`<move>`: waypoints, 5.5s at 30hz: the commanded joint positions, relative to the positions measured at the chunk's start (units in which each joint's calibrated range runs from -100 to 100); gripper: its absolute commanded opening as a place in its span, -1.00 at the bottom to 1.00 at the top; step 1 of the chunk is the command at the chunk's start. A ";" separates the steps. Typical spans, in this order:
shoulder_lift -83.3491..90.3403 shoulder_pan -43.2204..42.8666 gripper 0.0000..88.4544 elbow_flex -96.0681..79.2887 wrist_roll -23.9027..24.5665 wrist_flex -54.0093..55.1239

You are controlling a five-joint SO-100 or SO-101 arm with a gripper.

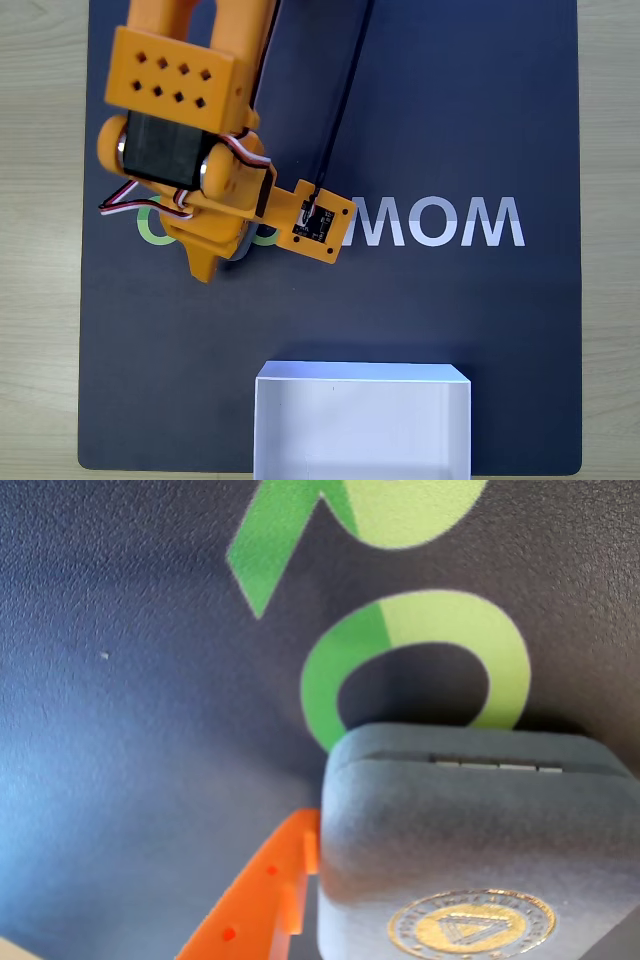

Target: Grab the usb to bin

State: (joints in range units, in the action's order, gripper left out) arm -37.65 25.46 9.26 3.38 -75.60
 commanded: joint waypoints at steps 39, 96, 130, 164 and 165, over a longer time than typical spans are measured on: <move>21.41 -7.45 -0.89 4.56 -0.17 0.05; -16.06 -17.64 -0.79 36.99 -2.70 37.85; -4.02 -19.32 -0.08 20.37 -4.59 37.76; 38.12 -17.89 -0.09 2.48 -2.01 22.22; 41.17 -17.97 -0.22 1.40 -1.07 22.22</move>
State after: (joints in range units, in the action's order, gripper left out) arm -6.20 7.52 11.61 -0.50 -52.41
